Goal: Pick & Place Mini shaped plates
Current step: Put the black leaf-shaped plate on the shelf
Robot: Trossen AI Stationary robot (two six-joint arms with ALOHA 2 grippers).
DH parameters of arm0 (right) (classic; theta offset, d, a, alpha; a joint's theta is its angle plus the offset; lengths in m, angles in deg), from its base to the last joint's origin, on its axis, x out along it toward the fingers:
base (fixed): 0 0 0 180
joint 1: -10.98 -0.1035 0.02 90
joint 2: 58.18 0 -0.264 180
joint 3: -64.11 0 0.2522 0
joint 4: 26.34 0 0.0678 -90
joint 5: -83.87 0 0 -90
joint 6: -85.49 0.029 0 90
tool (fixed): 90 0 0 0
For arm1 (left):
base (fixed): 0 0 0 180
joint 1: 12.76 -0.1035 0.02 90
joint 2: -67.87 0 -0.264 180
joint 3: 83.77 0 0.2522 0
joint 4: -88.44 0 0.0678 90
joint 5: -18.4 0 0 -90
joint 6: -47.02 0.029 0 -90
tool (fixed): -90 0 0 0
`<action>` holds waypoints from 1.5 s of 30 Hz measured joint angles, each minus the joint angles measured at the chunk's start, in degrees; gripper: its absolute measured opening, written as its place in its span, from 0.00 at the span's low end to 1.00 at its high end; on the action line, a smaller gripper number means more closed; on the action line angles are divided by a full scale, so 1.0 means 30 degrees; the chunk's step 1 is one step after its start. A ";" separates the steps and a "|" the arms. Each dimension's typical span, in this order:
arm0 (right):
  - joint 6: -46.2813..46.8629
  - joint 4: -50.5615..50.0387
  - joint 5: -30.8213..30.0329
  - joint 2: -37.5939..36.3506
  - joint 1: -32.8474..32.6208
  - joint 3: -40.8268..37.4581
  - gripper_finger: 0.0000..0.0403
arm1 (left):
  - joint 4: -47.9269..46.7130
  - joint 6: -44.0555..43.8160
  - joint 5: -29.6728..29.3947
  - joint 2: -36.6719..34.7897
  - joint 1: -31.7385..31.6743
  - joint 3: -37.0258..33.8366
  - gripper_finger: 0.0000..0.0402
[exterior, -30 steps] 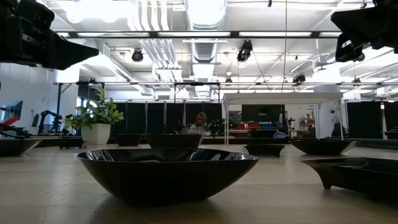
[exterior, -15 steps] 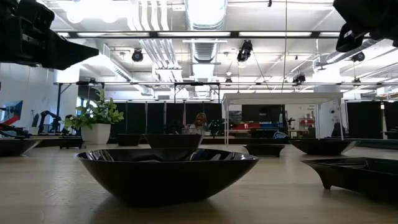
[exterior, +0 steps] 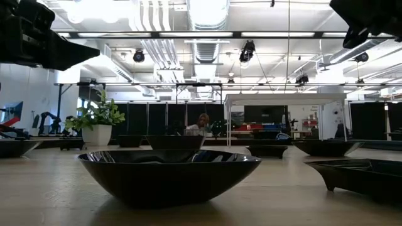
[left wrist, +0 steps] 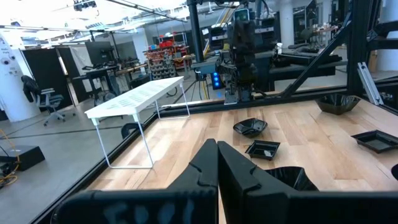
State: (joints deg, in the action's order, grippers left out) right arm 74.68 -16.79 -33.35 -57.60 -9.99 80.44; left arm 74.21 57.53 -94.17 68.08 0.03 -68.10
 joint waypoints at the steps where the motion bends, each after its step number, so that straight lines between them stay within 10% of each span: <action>1: -0.0167 -0.0063 -0.0034 0.0000 0.0007 0.0205 0.02 | -0.0004 0.0000 0.0003 -0.0003 0.0000 0.0000 0.00; 20: 0.4404 -0.6944 -0.7629 0.7354 0.0007 0.5414 0.02 | 0.0000 0.0000 0.0000 -0.0007 -0.0006 0.0000 0.00; 34: 1.6526 -1.6576 -0.7207 1.4608 0.0661 0.9932 0.02 | -0.0007 0.0000 0.0000 -0.0007 -0.0006 0.0000 0.00; 45: 2.0402 -2.0097 -0.0397 1.8934 0.3404 1.2153 0.02 | -0.0007 0.0003 0.0000 -0.0003 -0.0002 0.0000 0.00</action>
State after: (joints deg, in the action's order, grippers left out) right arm 135.89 -77.08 -34.54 -0.80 0.22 116.90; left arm 74.19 57.53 -94.17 68.07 0.03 -68.10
